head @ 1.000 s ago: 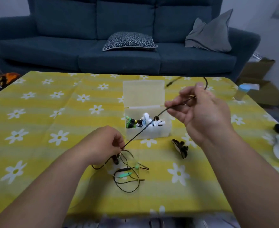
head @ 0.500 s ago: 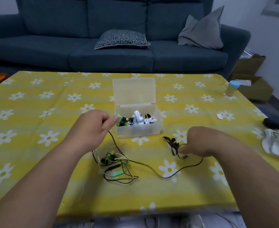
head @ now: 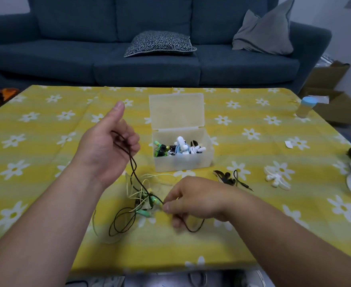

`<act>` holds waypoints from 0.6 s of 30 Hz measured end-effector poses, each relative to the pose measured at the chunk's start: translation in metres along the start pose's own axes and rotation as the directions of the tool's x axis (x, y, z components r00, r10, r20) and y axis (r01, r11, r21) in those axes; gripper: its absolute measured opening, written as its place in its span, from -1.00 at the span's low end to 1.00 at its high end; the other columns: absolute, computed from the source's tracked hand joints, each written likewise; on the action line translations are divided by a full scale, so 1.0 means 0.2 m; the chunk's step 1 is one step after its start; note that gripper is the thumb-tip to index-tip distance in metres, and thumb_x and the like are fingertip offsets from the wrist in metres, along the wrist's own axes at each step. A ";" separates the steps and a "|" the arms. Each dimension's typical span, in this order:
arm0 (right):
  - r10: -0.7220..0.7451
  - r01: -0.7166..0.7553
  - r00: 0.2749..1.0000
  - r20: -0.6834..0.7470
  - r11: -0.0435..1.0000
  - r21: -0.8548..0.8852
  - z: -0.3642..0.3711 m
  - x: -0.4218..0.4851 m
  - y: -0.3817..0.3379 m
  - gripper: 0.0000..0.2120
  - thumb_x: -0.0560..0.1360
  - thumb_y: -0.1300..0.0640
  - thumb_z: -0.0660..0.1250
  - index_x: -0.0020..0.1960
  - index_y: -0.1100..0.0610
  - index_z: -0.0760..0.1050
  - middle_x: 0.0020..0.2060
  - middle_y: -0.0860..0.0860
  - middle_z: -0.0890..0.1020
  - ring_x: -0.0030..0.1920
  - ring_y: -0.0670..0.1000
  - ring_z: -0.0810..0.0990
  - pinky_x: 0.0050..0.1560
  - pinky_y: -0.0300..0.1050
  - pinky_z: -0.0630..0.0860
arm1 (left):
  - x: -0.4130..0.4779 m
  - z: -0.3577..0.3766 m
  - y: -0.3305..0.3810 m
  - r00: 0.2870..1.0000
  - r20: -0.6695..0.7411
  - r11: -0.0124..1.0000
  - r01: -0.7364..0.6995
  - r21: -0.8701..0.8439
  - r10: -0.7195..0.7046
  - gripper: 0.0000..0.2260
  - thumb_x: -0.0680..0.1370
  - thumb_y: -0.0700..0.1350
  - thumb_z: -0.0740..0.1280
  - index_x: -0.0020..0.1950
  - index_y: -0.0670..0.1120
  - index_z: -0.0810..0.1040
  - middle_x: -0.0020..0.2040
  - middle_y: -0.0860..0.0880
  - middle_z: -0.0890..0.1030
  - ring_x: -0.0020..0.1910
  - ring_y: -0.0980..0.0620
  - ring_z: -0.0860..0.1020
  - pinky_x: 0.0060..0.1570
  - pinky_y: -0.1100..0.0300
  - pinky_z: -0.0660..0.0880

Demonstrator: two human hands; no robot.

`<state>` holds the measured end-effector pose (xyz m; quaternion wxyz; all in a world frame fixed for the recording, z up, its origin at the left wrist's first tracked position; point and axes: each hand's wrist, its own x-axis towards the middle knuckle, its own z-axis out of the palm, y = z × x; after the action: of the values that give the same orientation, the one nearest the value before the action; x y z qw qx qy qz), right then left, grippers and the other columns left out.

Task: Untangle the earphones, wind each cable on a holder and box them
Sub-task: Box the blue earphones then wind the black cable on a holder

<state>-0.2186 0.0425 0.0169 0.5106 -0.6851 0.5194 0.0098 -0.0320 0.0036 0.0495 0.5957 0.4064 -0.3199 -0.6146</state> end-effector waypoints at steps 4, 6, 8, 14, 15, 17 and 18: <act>-0.002 0.045 0.943 -0.334 0.992 0.120 -0.08 0.01 -0.02 -0.83 0.50 0.07 0.35 -0.16 0.07 0.69 -0.41 0.04 0.45 -0.42 0.02 0.40 -0.39 -0.20 0.30 | 0.02 -0.09 0.02 0.992 -0.024 0.958 -0.111 0.264 0.121 -0.63 0.32 -0.40 0.29 -0.45 -0.03 0.19 -0.37 -0.06 0.20 -0.39 -0.02 0.25 -0.37 0.21 0.23; 0.026 0.189 0.844 -0.536 0.920 0.343 -0.15 0.00 -0.04 -0.83 0.45 0.15 0.36 -0.28 0.15 0.65 -0.43 0.02 0.46 -0.37 0.04 0.45 -0.23 -0.07 0.42 | 0.03 -0.14 0.01 0.976 -0.060 0.774 -0.126 0.621 0.207 -0.59 0.24 -0.45 0.25 -0.48 -0.01 0.15 -0.37 -0.09 0.17 -0.36 -0.03 0.16 -0.38 0.18 0.13; 0.077 0.364 0.785 -0.615 0.746 0.558 -0.22 -0.05 -0.07 -0.80 0.47 0.28 0.29 -0.33 0.23 0.56 -0.37 0.08 0.57 -0.34 0.08 0.54 -0.14 0.02 0.55 | 0.06 -0.21 -0.03 0.970 -0.112 0.464 0.000 0.886 0.214 -0.65 0.27 -0.47 0.25 -0.43 -0.07 0.21 -0.40 -0.09 0.22 -0.42 -0.03 0.17 -0.37 0.19 0.10; -0.047 0.569 0.795 -0.605 0.403 0.717 -0.26 -0.15 -0.15 -0.68 0.58 0.31 0.08 -0.34 0.23 0.37 -0.10 0.33 0.68 -0.15 0.21 0.72 -0.14 -0.01 0.65 | 0.00 -0.15 -0.04 0.970 0.024 0.227 -0.080 0.970 0.241 -0.55 0.37 -0.41 0.34 0.12 0.05 0.55 0.15 0.07 0.58 0.14 0.07 0.55 0.08 0.16 0.45; -0.080 0.571 0.799 -0.596 0.414 0.709 -0.25 -0.15 -0.16 -0.67 0.59 0.32 0.07 -0.33 0.23 0.36 -0.08 0.35 0.67 -0.11 0.23 0.72 -0.11 -0.01 0.66 | -0.03 -0.09 -0.03 0.973 0.126 0.393 -0.195 0.899 0.193 -0.51 0.37 -0.41 0.35 0.21 0.02 0.54 0.19 0.10 0.58 0.21 0.14 0.53 0.18 0.20 0.42; -0.141 0.571 0.809 -0.571 0.420 0.705 -0.24 -0.16 -0.18 -0.68 0.60 0.31 0.06 -0.31 0.22 0.35 -0.02 0.40 0.65 -0.05 0.26 0.71 -0.06 0.01 0.66 | -0.09 0.01 -0.02 0.935 0.351 0.688 -0.285 0.668 0.047 -0.47 0.37 -0.33 0.40 0.31 -0.02 0.50 0.21 0.08 0.61 0.24 0.18 0.54 0.26 0.22 0.44; -0.164 0.572 0.813 -0.559 0.403 0.714 -0.23 -0.16 -0.19 -0.69 0.61 0.30 0.06 -0.30 0.21 0.34 0.00 0.44 0.62 -0.02 0.29 0.70 -0.02 0.03 0.65 | -0.11 0.05 -0.05 0.907 0.421 0.742 -0.281 0.609 -0.002 -0.48 0.37 -0.29 0.42 0.31 -0.03 0.50 0.18 0.04 0.64 0.22 0.15 0.56 0.23 0.21 0.49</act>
<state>-0.2310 0.0301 0.0829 0.6507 -0.4223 0.3764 -0.5066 -0.0454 0.0256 0.0485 0.3826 0.4310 -0.6585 -0.4840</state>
